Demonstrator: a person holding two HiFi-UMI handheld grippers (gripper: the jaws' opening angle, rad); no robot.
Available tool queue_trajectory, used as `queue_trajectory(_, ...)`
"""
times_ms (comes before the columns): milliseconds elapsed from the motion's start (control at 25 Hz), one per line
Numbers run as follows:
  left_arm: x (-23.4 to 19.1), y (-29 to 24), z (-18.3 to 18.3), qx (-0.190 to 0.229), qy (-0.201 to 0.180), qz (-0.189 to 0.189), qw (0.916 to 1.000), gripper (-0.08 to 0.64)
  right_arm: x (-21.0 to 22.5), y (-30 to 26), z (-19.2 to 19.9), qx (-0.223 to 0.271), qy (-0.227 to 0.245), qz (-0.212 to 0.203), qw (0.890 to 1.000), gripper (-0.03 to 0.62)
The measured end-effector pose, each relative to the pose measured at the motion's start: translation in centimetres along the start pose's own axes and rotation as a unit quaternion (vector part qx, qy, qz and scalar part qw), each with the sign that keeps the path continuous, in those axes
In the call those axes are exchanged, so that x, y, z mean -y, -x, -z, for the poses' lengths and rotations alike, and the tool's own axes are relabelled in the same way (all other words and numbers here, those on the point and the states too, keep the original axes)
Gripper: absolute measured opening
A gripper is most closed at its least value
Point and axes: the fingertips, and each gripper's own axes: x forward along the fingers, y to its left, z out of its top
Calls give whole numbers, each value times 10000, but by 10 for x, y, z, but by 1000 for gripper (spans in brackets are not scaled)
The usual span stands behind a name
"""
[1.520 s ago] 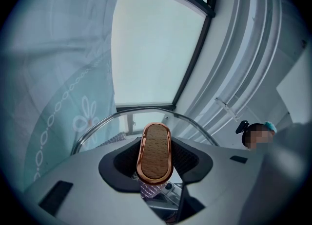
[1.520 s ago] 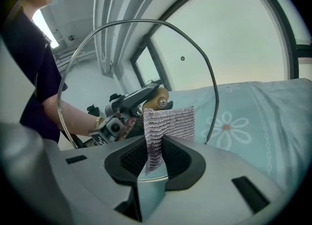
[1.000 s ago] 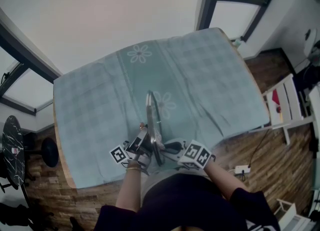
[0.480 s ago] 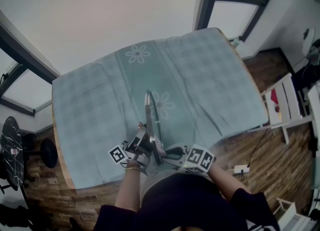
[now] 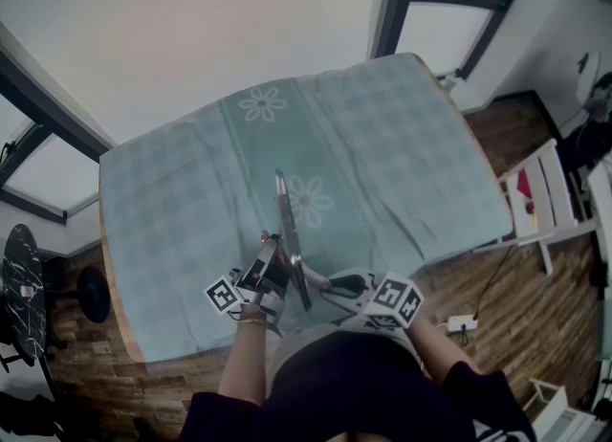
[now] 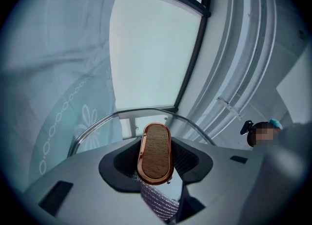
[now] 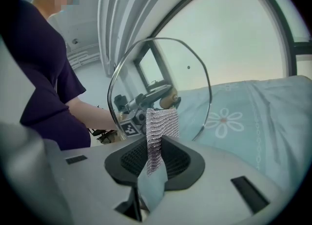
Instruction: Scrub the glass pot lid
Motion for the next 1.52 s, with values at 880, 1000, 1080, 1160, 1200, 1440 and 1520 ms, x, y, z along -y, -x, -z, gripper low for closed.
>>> queue_trajectory(880, 4, 7, -14, -1495, -2997, -1764, 9256, 167, 76, 60, -20, 868, -629, 1517, 9826, 83)
queue_trajectory(1000, -7, 3, -7, -1817, -3281, -1989, 9054, 167, 85, 73, -24, 1110, -846, 1787, 9740, 83)
queue_trajectory(1080, -16, 1, -2, -2004, -3407, -2115, 8939, 167, 93, 82, -19, 1165, -945, 1991, 9684, 83)
queue_trajectory(1160, -24, -1, 3, -2167, -3497, -2221, 8840, 167, 102, 92, -13, 1182, -1002, 2245, 9621, 83)
queue_trajectory(1200, -28, -2, 6, -2239, -3541, -2273, 8791, 167, 105, 96, -11, 1209, -1046, 2368, 9583, 83)
queue_trajectory(1440, -47, -6, 18, -2603, -3791, -2543, 8508, 167, 114, 111, -9, 1397, -1210, 2751, 9435, 83)
queue_trajectory(1520, -53, -9, 20, -2680, -3854, -2627, 8430, 167, 115, 112, -10, 1436, -1220, 2792, 9416, 83)
